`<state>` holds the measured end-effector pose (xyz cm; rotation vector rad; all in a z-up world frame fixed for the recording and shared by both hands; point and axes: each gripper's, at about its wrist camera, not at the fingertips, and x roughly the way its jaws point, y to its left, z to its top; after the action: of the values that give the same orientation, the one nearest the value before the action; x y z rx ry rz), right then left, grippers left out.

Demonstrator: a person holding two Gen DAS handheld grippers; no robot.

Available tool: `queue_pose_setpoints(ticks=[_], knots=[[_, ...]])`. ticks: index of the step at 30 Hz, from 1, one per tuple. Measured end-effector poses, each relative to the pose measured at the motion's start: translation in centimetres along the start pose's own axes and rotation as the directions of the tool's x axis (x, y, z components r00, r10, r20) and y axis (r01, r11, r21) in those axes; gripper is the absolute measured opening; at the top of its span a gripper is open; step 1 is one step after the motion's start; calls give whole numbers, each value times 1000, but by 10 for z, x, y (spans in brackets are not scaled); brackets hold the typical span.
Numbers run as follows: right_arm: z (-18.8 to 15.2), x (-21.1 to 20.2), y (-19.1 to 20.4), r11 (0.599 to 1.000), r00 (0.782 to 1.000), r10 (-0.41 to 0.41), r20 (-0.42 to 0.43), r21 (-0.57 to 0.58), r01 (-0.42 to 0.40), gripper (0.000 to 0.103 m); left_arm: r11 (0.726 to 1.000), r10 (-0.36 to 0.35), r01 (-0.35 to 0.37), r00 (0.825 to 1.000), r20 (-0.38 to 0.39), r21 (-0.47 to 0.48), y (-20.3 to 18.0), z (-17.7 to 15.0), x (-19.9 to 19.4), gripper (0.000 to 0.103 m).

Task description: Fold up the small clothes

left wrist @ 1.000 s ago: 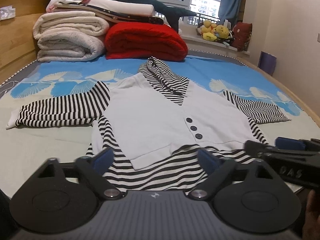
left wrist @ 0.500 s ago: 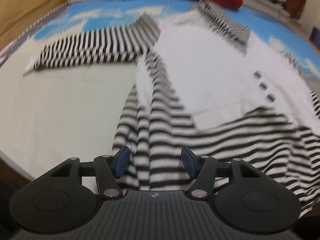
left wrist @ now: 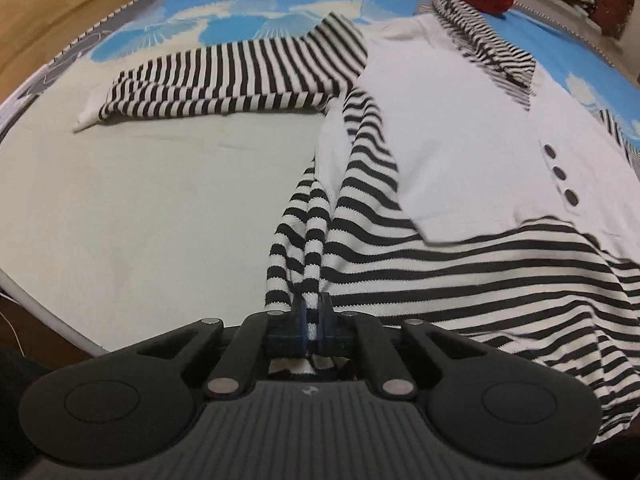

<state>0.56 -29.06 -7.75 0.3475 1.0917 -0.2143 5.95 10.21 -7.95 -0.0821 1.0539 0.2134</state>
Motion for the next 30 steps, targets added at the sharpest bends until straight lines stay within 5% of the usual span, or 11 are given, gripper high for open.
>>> queue_pose_setpoints(ticks=[3,7,10,14,16,19,21,24,28,30], knots=[[2,1,0,999,999,-38,-18,-35,37,10,998,2,-9,993,115,58,-17,-5,-26,10],[2,-5,0,993,997,-82,3,-82,82,11,986,-106,77,973,204,149,-40,-11,-50,14],[4,-19,-2,998,996,-48,76,-26,50,17,983,-155,139,979,133,121,-43,-12,-38,14],[8,-30,5,999,981,-25,192,-34,32,31,988,-139,145,985,-101,54,-38,-18,-4,14],[8,-18,8,998,991,-29,128,-54,36,40,990,-132,135,988,-78,45,-35,-10,-12,14],[3,10,2,994,995,-99,-32,-42,97,44,985,-151,144,986,73,98,-41,9,-47,24],[7,1,1,996,996,-88,9,-8,88,44,982,-176,160,971,163,104,-42,28,-69,46],[15,-29,10,996,980,-72,184,-41,81,44,976,-212,182,922,324,120,-40,65,-103,50],[29,-70,23,995,926,17,378,-95,21,44,976,-219,175,820,529,133,-25,122,-137,68],[45,-91,29,993,884,79,461,-116,-28,46,978,-204,145,793,575,147,-18,148,-142,73]])
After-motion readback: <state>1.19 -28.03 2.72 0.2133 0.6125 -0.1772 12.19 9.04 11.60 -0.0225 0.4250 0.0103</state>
